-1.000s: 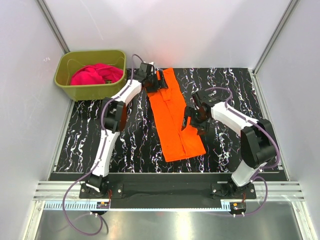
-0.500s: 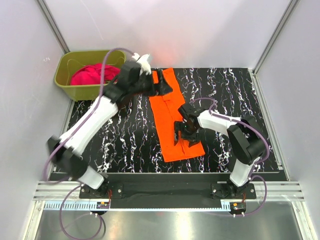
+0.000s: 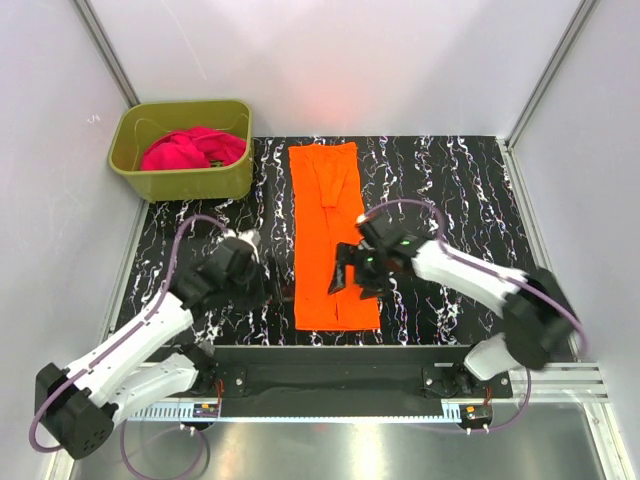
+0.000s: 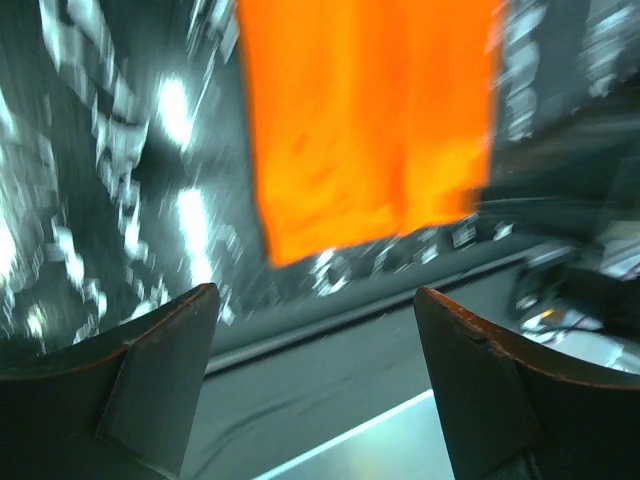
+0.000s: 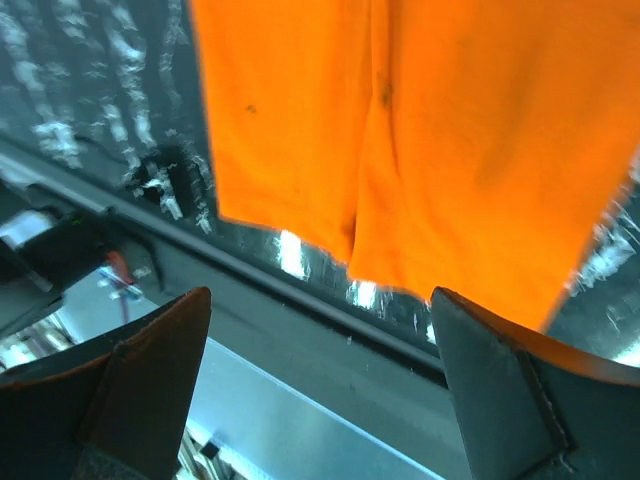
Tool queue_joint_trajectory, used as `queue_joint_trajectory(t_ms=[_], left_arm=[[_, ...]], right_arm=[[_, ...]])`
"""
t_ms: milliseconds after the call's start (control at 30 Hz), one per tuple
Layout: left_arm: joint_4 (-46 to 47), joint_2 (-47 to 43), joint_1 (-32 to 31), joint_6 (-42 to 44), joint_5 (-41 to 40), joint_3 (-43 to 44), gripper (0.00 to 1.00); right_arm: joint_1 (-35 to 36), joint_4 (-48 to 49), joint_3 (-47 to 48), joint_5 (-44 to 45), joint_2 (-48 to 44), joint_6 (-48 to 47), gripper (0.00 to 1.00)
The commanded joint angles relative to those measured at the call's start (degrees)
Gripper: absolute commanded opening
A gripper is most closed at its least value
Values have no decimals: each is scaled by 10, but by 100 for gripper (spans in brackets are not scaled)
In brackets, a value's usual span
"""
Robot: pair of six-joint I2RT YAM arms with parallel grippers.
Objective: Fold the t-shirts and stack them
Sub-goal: Fold the tshirt
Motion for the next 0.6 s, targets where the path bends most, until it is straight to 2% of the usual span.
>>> queue_joint_trajectory(t_ms=[0,67,167,233,433,567], left_arm=[[29,6,-19,-58,24,-63,82],[67,9,-34,-84,26,-91,81],[157,-3,-37,-139,36,-157,76],[220,0,-37,-180,47,-198,71],[263,39,-38,-212,39,-224,72],[285,114,-42,-201,46,-211,69]], right_arm=[[-63,-71,-52,13,-99,-10,96],[-101,-62,-129,-15,-153,-12,86],[-126,-48,-187,-32,-188,-12,78],[-127,-42,-206,-31,-191,-8,62],[-143,1,-248,-35,-167,-22,64],[-150,41,-265,-51,-147,-21,62]])
